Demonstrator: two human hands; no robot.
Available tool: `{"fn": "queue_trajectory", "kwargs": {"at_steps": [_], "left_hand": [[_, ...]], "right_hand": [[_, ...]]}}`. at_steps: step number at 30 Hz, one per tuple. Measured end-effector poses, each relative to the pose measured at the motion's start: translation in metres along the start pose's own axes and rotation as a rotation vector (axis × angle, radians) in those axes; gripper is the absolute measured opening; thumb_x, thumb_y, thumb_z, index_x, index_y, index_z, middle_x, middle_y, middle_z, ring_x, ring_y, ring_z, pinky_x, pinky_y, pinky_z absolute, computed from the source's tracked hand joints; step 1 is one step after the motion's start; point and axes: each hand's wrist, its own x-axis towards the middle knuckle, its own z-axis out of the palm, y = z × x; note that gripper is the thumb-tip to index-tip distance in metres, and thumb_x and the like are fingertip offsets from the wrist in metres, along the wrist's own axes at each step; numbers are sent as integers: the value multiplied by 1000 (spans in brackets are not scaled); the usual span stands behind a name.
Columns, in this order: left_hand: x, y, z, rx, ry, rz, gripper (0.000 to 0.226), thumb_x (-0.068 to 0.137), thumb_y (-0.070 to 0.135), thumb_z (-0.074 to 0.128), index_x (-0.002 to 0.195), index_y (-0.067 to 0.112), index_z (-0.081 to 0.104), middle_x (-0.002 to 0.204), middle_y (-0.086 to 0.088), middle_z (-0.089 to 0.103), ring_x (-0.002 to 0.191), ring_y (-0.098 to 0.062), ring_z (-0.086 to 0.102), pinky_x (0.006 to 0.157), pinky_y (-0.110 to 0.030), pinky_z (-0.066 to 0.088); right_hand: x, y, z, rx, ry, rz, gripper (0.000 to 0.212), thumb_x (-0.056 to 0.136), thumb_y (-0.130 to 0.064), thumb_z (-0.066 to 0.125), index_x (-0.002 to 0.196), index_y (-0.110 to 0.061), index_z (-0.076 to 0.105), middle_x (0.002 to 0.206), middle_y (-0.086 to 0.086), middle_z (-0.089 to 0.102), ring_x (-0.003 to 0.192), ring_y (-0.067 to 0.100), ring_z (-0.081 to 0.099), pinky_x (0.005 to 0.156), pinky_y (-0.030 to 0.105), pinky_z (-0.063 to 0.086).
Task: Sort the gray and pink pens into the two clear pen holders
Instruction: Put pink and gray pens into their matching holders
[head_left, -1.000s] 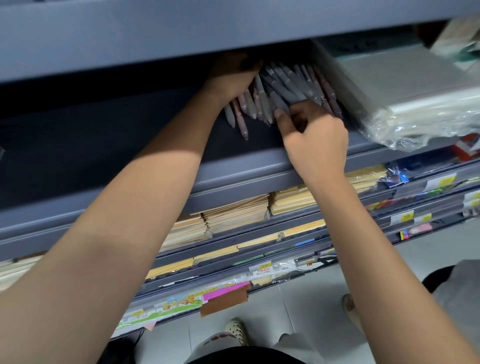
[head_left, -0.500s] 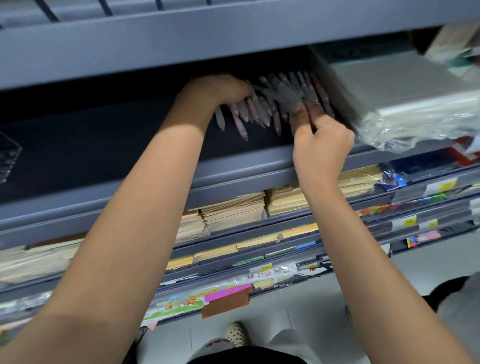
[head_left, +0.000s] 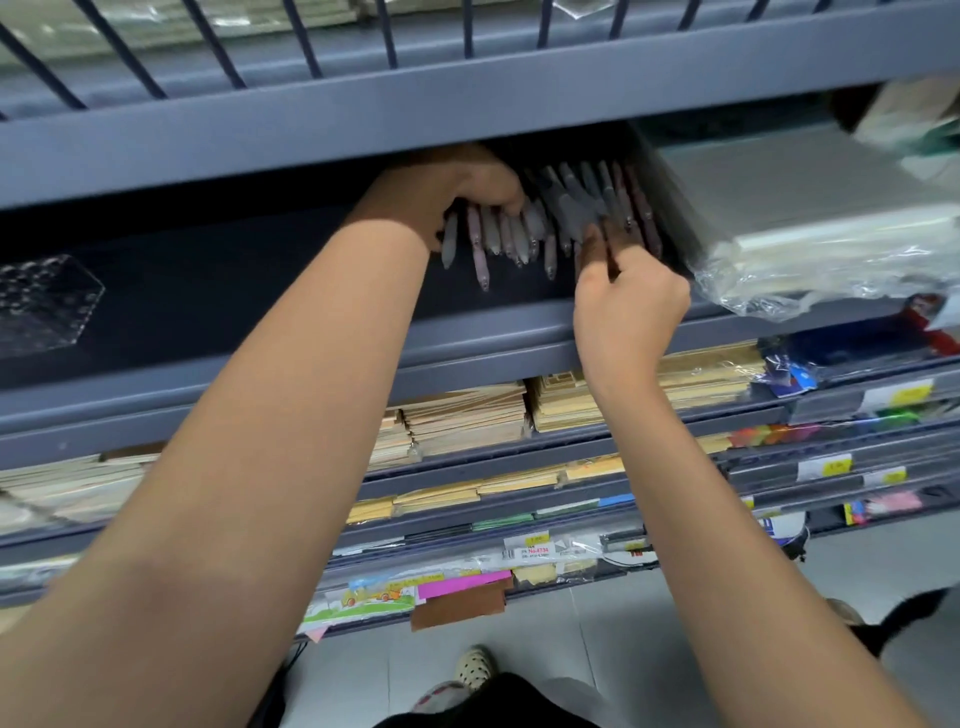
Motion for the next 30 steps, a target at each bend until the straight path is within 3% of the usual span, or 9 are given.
{"fn": "queue_trajectory", "kwargs": {"at_steps": [2, 4, 8, 10, 14, 17, 21, 26, 30], "left_hand": [[4, -3, 3, -8, -13, -3, 38, 100, 36, 49, 72, 19, 67, 69, -8, 68, 71, -23, 55, 69, -32, 49], [2, 0, 4, 24, -8, 16, 39, 100, 40, 50, 71, 19, 68, 47, 4, 66, 69, -18, 58, 66, -34, 52], [-3, 10, 5, 104, 8, 34, 39, 102, 36, 49, 73, 18, 67, 38, 7, 60, 51, -16, 63, 30, -17, 42], [-4, 15, 7, 114, -23, 33, 39, 103, 33, 49, 71, 16, 65, 37, 6, 59, 38, -14, 61, 25, -17, 36], [-4, 25, 8, 144, -60, 4, 43, 100, 29, 54, 63, 13, 67, 36, 0, 58, 56, -24, 58, 26, -24, 41], [1, 31, 7, 198, -129, -24, 59, 97, 20, 50, 42, 12, 68, 38, -5, 59, 39, -24, 60, 28, -30, 46], [6, 31, 5, 217, -116, -19, 36, 100, 24, 49, 71, 8, 61, 37, -6, 58, 24, -16, 52, 25, -31, 44], [14, 25, 6, 211, -116, 4, 42, 98, 23, 51, 62, 7, 67, 38, -7, 59, 25, -17, 54, 28, -28, 44], [23, 25, 11, 231, -85, 3, 29, 96, 19, 50, 73, 6, 61, 38, -7, 59, 40, -25, 59, 28, -28, 44]], "right_hand": [[0, -1, 0, -14, 0, 6, 30, 91, -22, 57, 73, -1, 65, 61, 12, 57, 60, 29, 44, 59, 31, 32], [-1, -3, 0, -26, 16, 14, 28, 90, -21, 57, 72, -1, 65, 59, 4, 46, 59, 26, 39, 59, 30, 28], [0, -2, 2, -29, 8, 11, 27, 90, -23, 57, 76, -2, 67, 61, 4, 49, 61, 25, 39, 60, 29, 30], [1, -1, 2, -20, 3, 19, 26, 89, -23, 57, 77, -2, 67, 63, 4, 50, 62, 27, 41, 62, 30, 32], [2, -2, 2, -25, -1, 44, 22, 86, -24, 59, 78, -4, 64, 70, 7, 59, 66, 24, 42, 63, 30, 32], [3, 0, 2, -4, 2, 44, 21, 86, -25, 59, 83, -5, 64, 80, 12, 66, 70, 24, 48, 66, 30, 34], [4, 1, 1, 35, 22, 18, 21, 88, -23, 57, 95, -6, 67, 88, 10, 69, 81, 28, 59, 69, 29, 36], [4, 0, 0, 13, 17, 14, 23, 87, -23, 57, 100, -8, 67, 93, 10, 68, 87, 30, 61, 70, 27, 33], [4, -3, 1, -52, 14, 21, 17, 84, -18, 58, 90, -3, 63, 93, 16, 66, 86, 37, 60, 69, 31, 31]]}}
